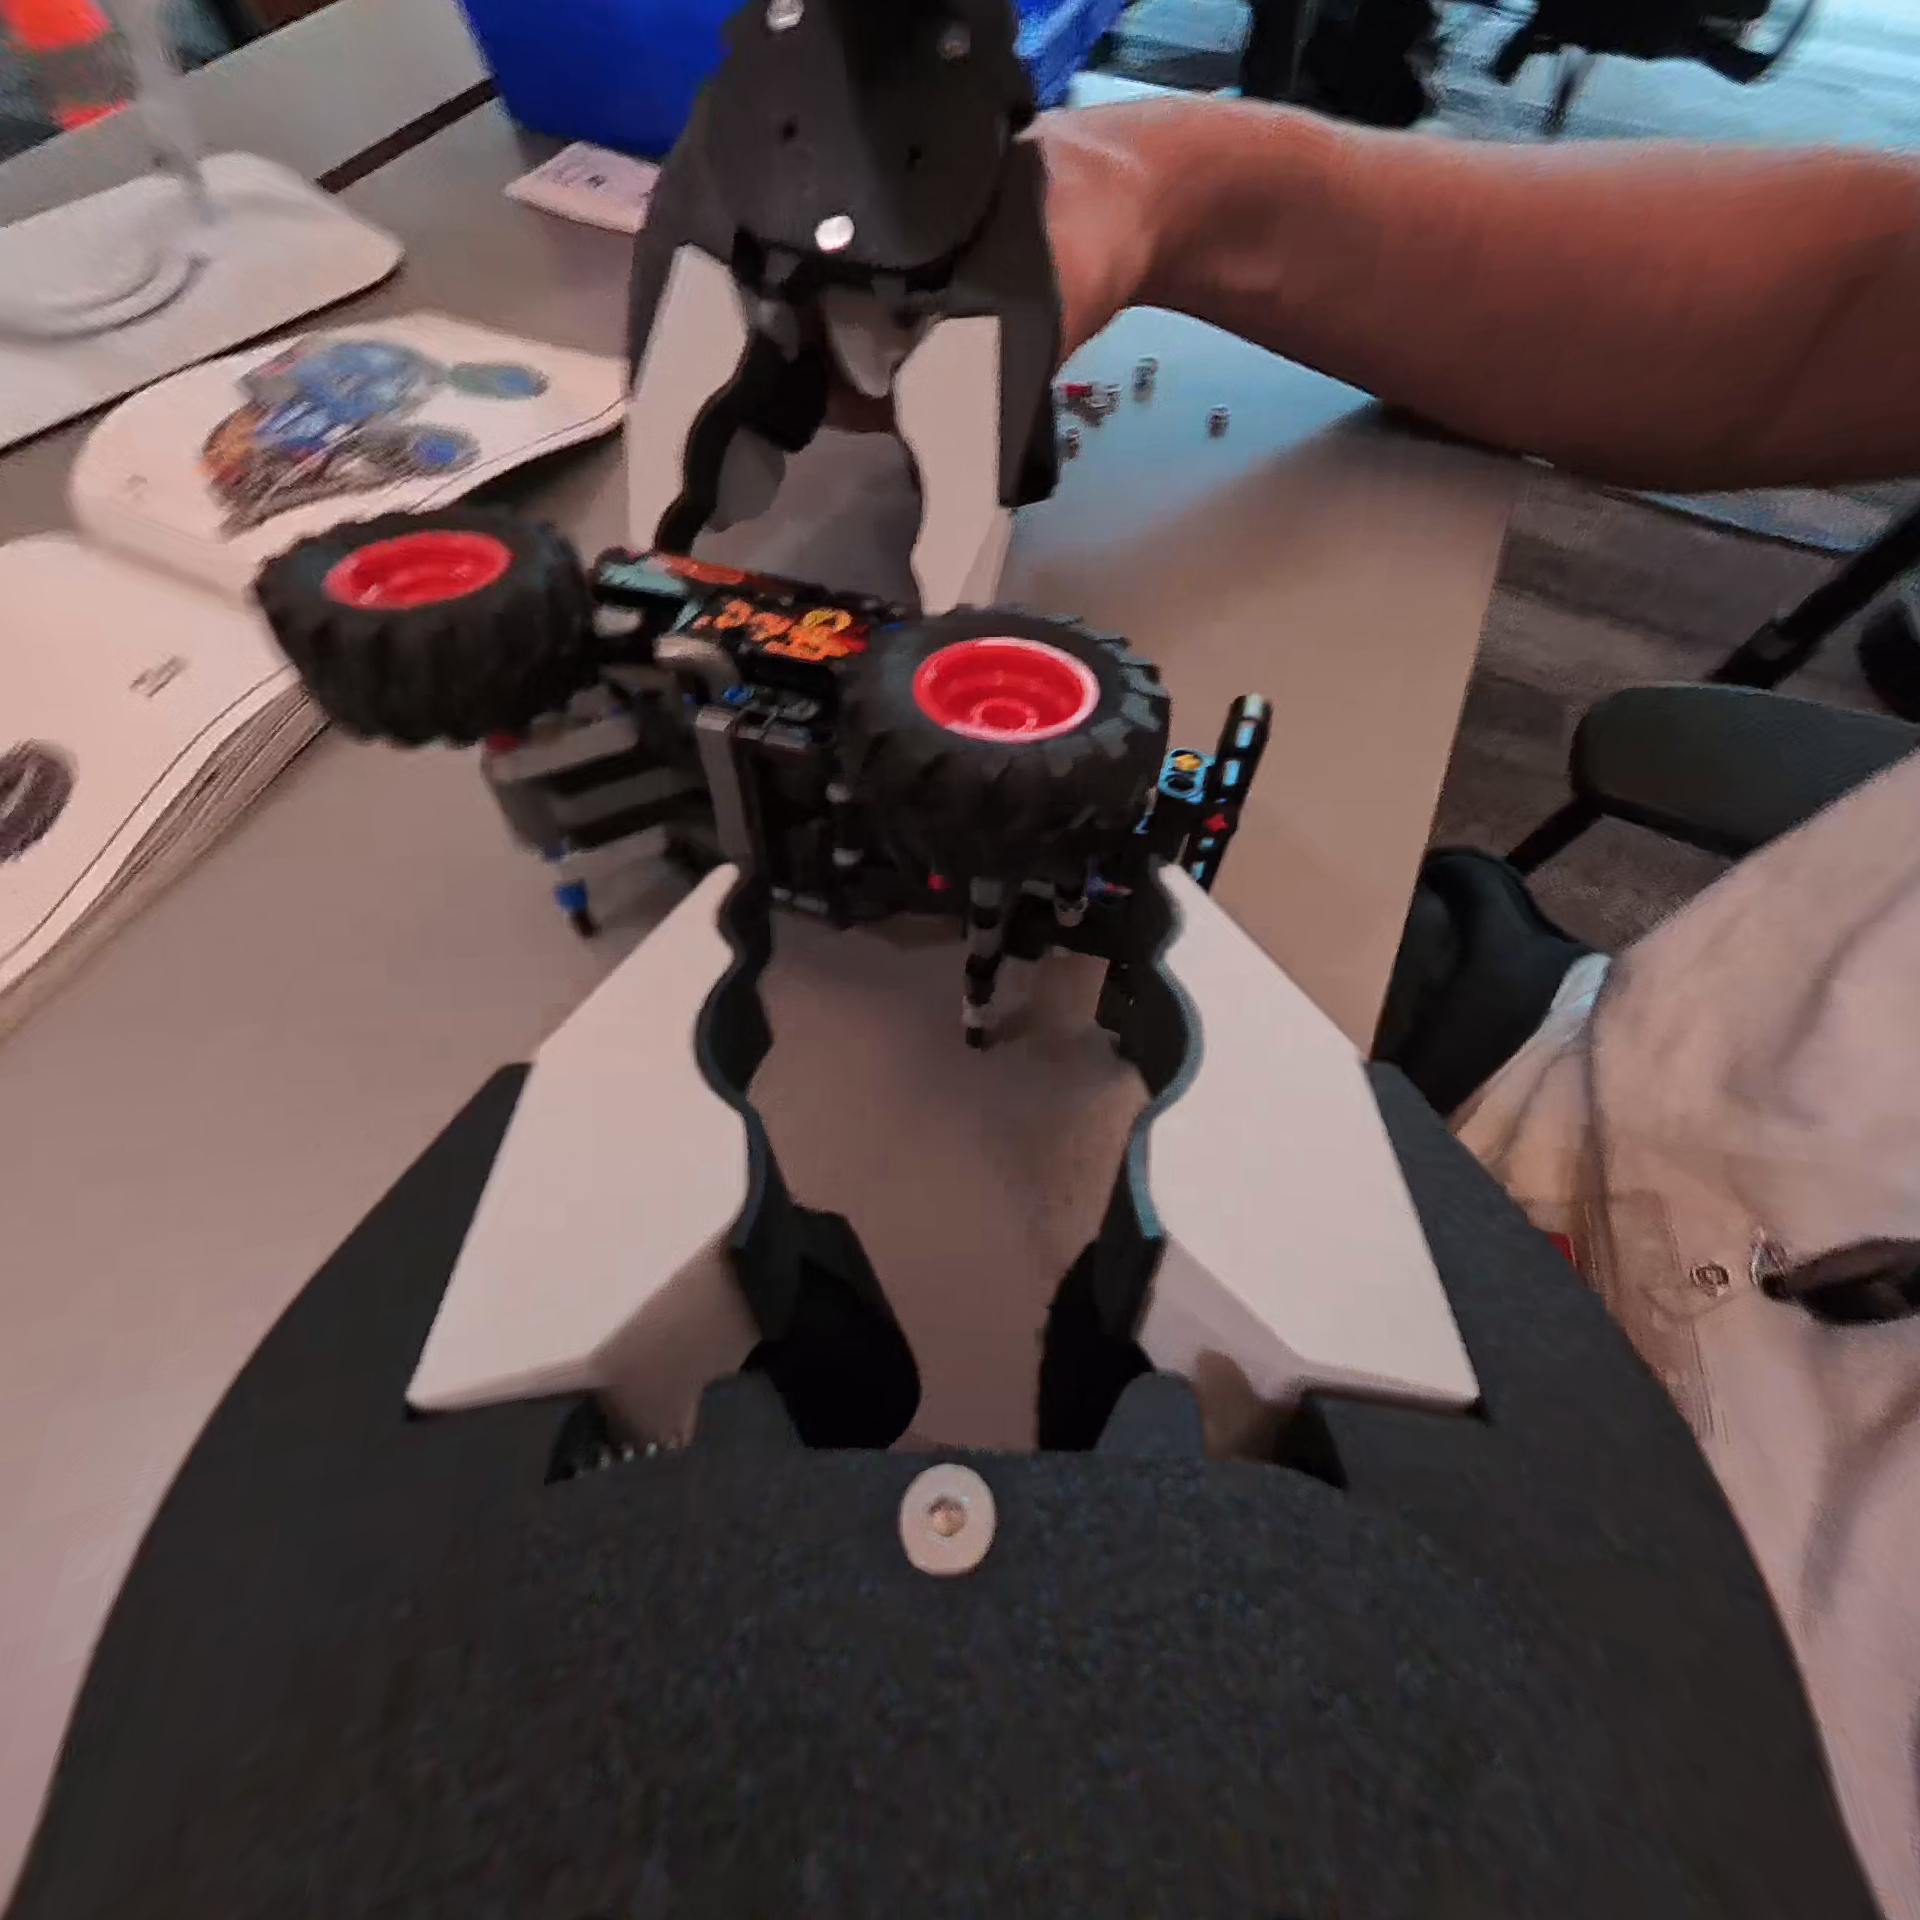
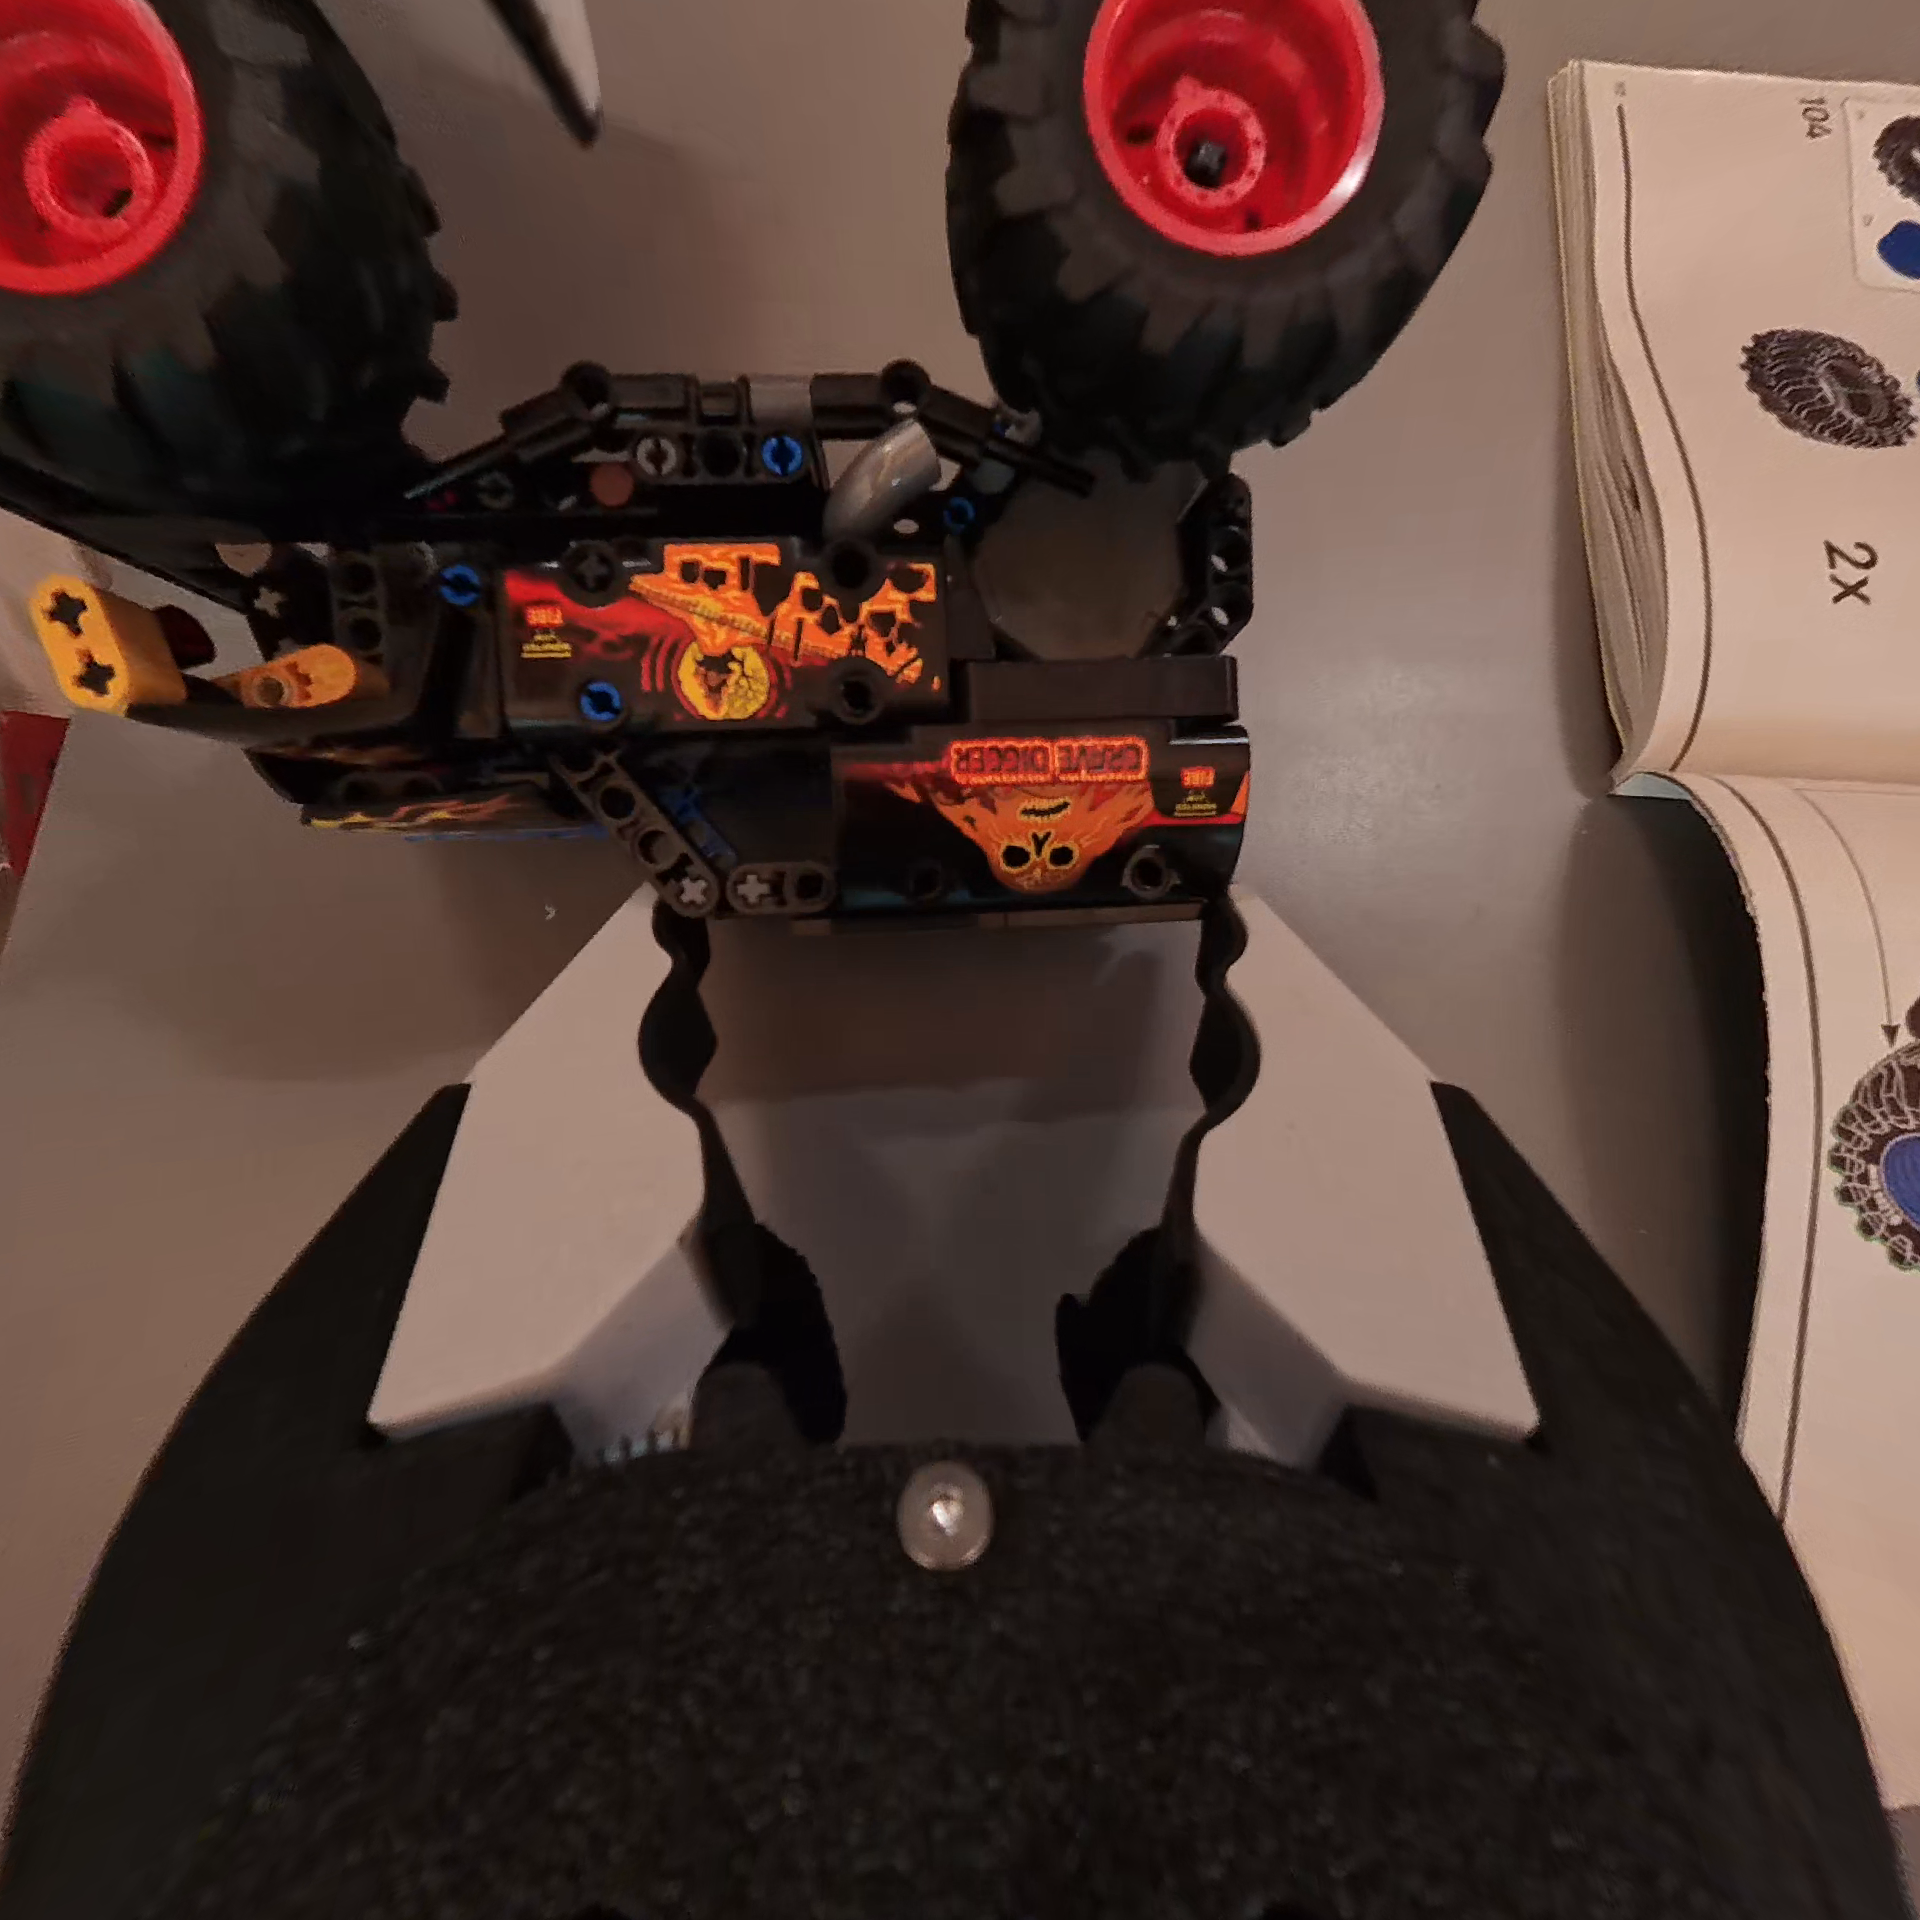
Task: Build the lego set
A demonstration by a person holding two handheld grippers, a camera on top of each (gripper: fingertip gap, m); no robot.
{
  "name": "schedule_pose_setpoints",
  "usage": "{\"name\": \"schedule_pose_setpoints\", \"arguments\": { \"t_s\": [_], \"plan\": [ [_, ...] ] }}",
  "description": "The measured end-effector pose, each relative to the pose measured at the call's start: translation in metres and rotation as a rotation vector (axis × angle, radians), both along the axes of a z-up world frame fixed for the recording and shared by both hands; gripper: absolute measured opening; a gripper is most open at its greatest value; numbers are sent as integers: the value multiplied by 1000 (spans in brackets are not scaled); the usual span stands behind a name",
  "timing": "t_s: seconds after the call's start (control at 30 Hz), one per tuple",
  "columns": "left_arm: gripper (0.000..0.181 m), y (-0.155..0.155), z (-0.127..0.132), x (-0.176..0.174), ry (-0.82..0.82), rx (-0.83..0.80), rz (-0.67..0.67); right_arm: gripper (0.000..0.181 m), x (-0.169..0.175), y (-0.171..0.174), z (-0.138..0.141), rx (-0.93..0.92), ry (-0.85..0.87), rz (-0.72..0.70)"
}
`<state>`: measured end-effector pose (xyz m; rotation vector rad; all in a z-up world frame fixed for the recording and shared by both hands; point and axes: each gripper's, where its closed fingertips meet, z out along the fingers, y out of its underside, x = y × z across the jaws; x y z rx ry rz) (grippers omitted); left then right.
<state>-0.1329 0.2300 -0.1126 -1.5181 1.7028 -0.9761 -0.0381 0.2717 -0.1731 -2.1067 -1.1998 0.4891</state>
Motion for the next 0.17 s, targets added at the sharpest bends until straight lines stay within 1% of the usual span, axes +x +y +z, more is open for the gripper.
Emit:
{"name": "schedule_pose_setpoints", "arguments": {
  "t_s": [0.03,0.07,0.1,0.17],
  "plan": [
    [76,0,1,-8,-15,-6,58,94,-1,1,0,4,-1,-3],
    [76,-6,3,-16,-41,-12,92,94,-1,1,0,1,0,-8],
    [73,-15,3,-23,-62,-4,120,94,-1,1,0,-1,-1,-12],
    [63,-29,-8,-30,-57,88,197,95,-1,1,0,-3,-6,-16]
  ]
}}
